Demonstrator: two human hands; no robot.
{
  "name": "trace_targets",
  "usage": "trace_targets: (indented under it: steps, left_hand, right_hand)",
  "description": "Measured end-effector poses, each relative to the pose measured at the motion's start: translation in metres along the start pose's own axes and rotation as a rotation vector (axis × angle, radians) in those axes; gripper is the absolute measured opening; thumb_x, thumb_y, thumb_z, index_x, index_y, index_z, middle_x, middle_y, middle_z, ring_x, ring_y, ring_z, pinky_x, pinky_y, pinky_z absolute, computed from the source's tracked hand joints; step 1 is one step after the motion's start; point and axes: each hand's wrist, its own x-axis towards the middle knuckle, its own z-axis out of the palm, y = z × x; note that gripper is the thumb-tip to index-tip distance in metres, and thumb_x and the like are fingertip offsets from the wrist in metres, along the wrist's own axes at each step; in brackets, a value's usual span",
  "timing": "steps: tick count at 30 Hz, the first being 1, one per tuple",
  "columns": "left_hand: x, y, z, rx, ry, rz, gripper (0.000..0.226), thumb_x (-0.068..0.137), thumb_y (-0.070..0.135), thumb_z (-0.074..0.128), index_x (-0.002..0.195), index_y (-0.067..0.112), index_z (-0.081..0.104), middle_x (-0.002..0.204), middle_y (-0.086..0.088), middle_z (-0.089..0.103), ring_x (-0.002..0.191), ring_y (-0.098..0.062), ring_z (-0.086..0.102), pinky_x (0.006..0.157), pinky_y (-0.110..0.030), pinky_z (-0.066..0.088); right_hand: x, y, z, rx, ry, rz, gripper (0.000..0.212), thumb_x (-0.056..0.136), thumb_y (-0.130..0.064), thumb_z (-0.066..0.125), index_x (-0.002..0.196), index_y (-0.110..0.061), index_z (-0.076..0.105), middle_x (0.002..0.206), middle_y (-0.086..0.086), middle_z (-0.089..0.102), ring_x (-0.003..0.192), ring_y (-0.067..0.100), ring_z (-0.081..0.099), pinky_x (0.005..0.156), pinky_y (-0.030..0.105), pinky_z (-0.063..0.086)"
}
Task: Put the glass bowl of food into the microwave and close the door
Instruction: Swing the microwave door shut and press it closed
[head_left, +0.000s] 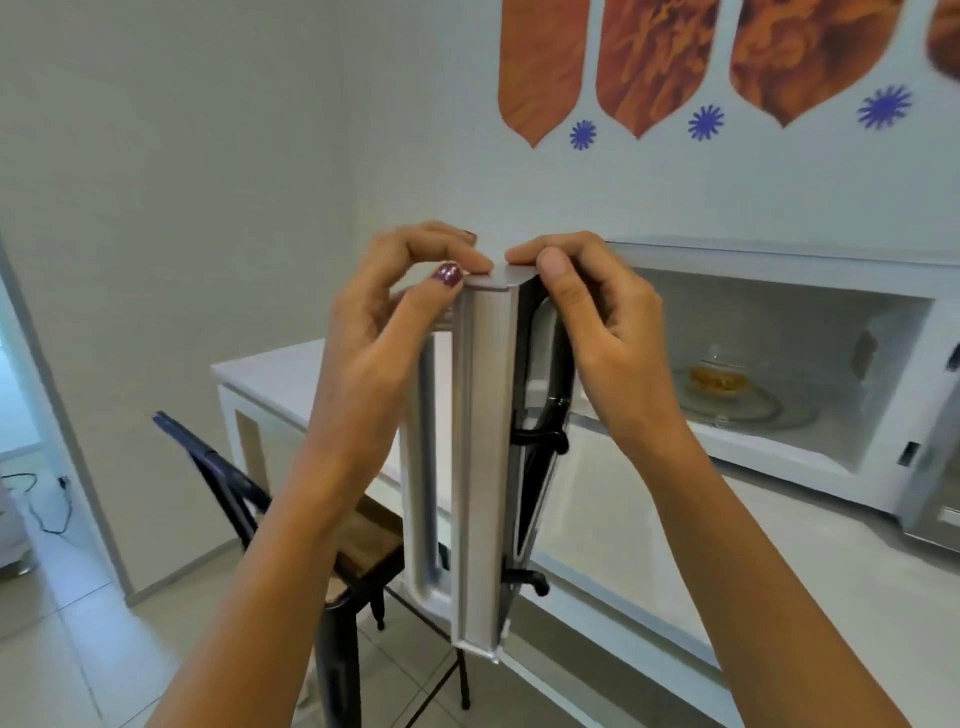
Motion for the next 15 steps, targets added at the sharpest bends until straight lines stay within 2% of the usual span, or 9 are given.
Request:
trace_targets:
  steps: [3,5,8,12,15]
  left_hand:
    - [0.001,-0.002,0.016,-0.115,-0.132,0.009,0.026,0.096,0.013,0.036,0.105,0.012,0.060,0.114,0.000,0.064,0.116,-0.012,0.058,0.098,-0.024,0.044]
    - [0.001,-0.005,0.031,-0.212,-0.218,0.027,0.030,0.098,0.011,0.032,0.109,0.010,0.059,0.115,-0.001,0.065,0.117,-0.016,0.059,0.101,-0.030,0.043]
    - [0.003,-0.010,0.053,-0.250,-0.287,0.054,0.035,0.100,0.002,0.027,0.114,0.006,0.059,0.119,-0.007,0.064,0.120,-0.016,0.057,0.104,-0.028,0.040]
    - [0.011,-0.017,0.083,-0.243,-0.347,0.069,0.037,0.098,-0.001,0.031,0.120,0.002,0.059,0.122,-0.007,0.063,0.117,-0.012,0.057,0.100,-0.021,0.039]
    - [0.019,-0.023,0.111,-0.223,-0.375,0.114,0.035,0.097,0.002,0.037,0.124,0.007,0.058,0.126,-0.006,0.061,0.122,-0.015,0.055,0.106,-0.028,0.041]
  right_hand:
    - [-0.005,-0.005,-0.020,0.021,0.005,0.037,0.026,0.099,-0.021,0.047,0.106,-0.006,0.066,0.103,0.007,0.069,0.098,0.019,0.064,0.085,0.030,0.052]
    - [-0.012,-0.009,-0.035,0.018,0.059,0.065,0.026,0.098,-0.019,0.047,0.107,-0.003,0.066,0.104,0.010,0.070,0.099,0.021,0.065,0.087,0.027,0.052]
    - [-0.028,-0.016,-0.058,0.039,0.177,0.086,0.025,0.097,-0.014,0.048,0.110,-0.001,0.065,0.106,0.009,0.069,0.100,0.017,0.065,0.088,0.023,0.051]
    - [-0.047,-0.021,-0.081,-0.034,0.342,0.099,0.023,0.098,-0.007,0.046,0.109,0.000,0.065,0.102,0.003,0.070,0.098,0.010,0.065,0.083,0.017,0.049]
    - [-0.057,-0.018,-0.097,-0.056,0.447,0.131,0.024,0.099,-0.010,0.044,0.107,-0.010,0.066,0.094,-0.009,0.068,0.092,0.009,0.065,0.080,0.021,0.050]
